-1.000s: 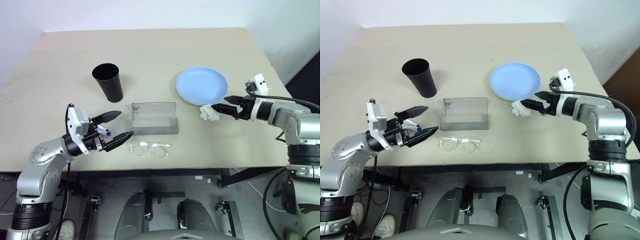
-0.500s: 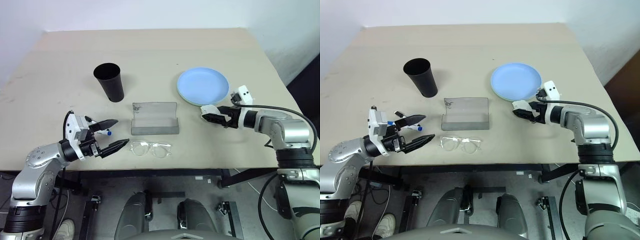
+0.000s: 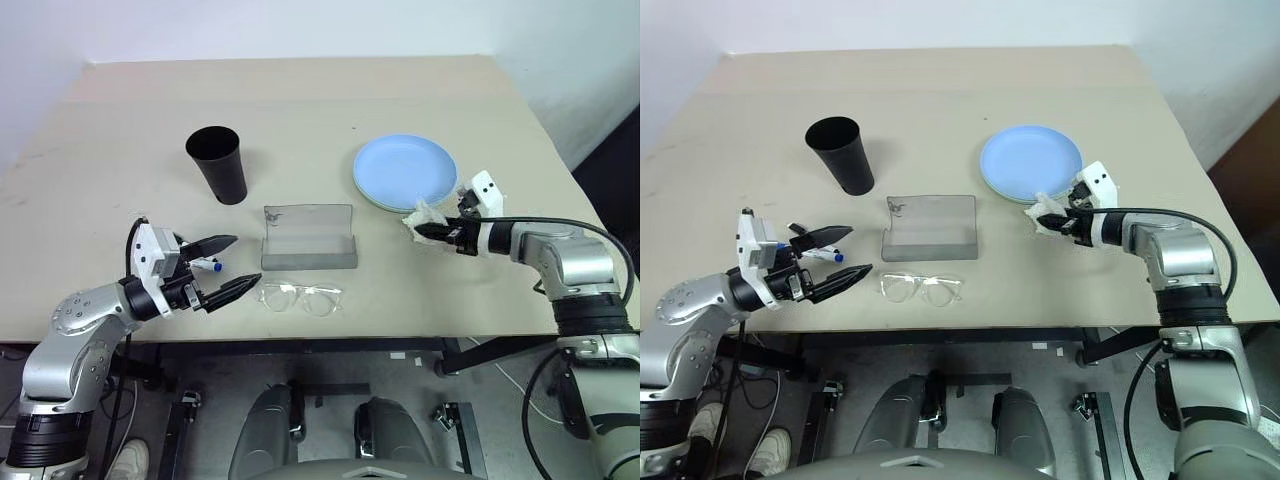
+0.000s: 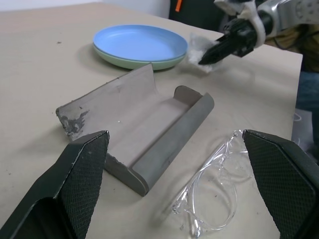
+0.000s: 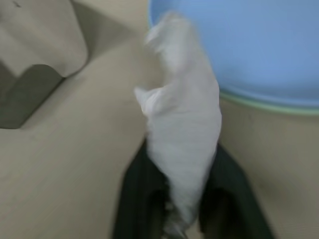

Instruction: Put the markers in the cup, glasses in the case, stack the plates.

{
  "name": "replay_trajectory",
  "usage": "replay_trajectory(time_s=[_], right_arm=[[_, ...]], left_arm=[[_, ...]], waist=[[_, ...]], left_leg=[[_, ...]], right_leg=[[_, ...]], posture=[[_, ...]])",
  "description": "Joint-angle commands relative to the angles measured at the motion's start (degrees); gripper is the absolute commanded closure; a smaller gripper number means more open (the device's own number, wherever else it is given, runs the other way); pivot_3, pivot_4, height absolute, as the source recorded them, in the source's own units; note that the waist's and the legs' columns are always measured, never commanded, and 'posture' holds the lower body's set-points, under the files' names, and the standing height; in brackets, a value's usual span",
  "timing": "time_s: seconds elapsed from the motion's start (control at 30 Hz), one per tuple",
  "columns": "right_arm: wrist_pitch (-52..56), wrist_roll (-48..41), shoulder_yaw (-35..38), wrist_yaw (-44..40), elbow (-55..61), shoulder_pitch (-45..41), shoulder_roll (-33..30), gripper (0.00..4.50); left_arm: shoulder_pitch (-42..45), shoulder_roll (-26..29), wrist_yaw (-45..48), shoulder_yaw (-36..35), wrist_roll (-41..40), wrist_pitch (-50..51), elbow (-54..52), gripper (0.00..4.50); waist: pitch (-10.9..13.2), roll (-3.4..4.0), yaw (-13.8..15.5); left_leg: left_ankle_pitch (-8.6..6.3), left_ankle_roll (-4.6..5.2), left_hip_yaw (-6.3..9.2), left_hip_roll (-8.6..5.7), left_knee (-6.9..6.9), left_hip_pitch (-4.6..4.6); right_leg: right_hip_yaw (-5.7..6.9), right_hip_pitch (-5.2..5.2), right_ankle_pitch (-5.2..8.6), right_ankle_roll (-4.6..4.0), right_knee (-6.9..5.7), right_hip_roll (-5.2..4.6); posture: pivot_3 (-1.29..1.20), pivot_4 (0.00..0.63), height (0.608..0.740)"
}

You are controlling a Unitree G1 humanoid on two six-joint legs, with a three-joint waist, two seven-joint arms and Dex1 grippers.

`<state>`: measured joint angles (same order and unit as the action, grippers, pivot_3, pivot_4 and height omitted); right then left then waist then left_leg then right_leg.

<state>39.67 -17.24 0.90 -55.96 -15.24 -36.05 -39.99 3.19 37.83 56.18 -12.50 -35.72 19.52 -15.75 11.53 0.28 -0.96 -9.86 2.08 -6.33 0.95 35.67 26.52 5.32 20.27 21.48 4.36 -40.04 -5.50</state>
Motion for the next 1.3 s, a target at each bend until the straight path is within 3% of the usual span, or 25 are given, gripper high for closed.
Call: replay_trajectory(time_s=[0.03,0.13,0.23,0.6,0.73,1.07,1.2,1.3], right_arm=[[0.70,-3.65,3.05,-2.57,5.50,-1.62,-2.17,4.43],[1.26,-6.50,5.84,-1.96,6.35,-4.88,-1.86,4.43],[-1.78,-4.54,6.73,3.96,-0.27,-11.60,0.90,4.43],[-23.97,10.74,0.26,18.73,-45.73,-31.53,13.00,4.43],[-26.46,12.13,0.76,20.52,-52.01,-34.31,14.61,3.40],[-29.20,13.22,0.79,16.20,-51.42,-36.25,13.38,0.02],[-28.54,11.38,1.04,8.55,-44.32,-35.40,11.96,0.02],[-22.22,7.71,-0.27,-0.92,-29.07,-30.31,11.06,0.02]], left_arm=[[1.60,0.65,-0.71,-1.34,-1.46,0.78,-1.97,0.00],[2.09,0.65,-1.20,-1.42,-1.73,1.67,-2.51,0.00],[2.51,0.63,-1.81,-1.47,-2.11,2.42,-3.01,0.00],[0.93,1.04,-0.94,-1.84,-0.96,0.97,-1.98,0.00],[-0.48,1.37,-0.44,-2.63,-0.94,0.54,-1.93,0.00],[-0.07,1.80,-0.37,-2.85,-0.98,0.76,-1.35,0.00],[0.97,2.03,-1.02,-2.68,-1.31,1.94,-1.92,0.00],[1.14,2.39,-1.03,-2.80,-1.74,2.52,-2.21,0.00]], waist=[[0.00,0.00,0.03],[0.00,0.00,0.03],[0.02,0.00,-0.34],[0.04,-0.04,-0.20],[0.04,-0.04,-0.27],[0.04,-0.03,-0.28],[0.05,-0.01,-0.31],[0.05,-0.01,-0.28]], left_leg=[[-0.01,0.01,0.00,0.00,0.00,-0.01],[-0.02,0.01,0.01,0.00,0.00,0.00],[-0.02,0.01,0.01,0.00,-0.01,0.02],[0.27,-0.14,-0.05,-0.02,0.00,0.17],[0.29,-0.11,-0.05,-0.02,0.00,0.27],[0.31,-0.10,-0.05,-0.01,0.01,0.20],[0.32,-0.10,-0.05,-0.01,0.00,0.22],[0.32,-0.10,-0.04,0.00,-0.04,0.26]], right_leg=[[0.00,0.03,0.00,0.00,0.00,0.00],[0.00,0.04,0.00,0.00,0.00,-0.01],[-0.01,0.03,0.00,0.00,0.00,-0.01],[0.00,0.07,0.00,0.00,-0.01,0.04],[0.00,0.16,0.00,0.00,-0.01,0.05],[0.00,0.14,0.00,0.00,-0.09,0.05],[0.00,0.16,0.00,0.00,-0.09,0.05],[-0.01,0.22,0.00,0.00,-0.09,0.05]], posture=[[0.00,0.150,0.707],[0.00,0.150,0.707],[0.00,0.150,0.707],[0.00,0.150,0.707],[0.00,0.150,0.707],[0.00,0.150,0.707],[0.00,0.150,0.707],[0.00,0.150,0.707]])
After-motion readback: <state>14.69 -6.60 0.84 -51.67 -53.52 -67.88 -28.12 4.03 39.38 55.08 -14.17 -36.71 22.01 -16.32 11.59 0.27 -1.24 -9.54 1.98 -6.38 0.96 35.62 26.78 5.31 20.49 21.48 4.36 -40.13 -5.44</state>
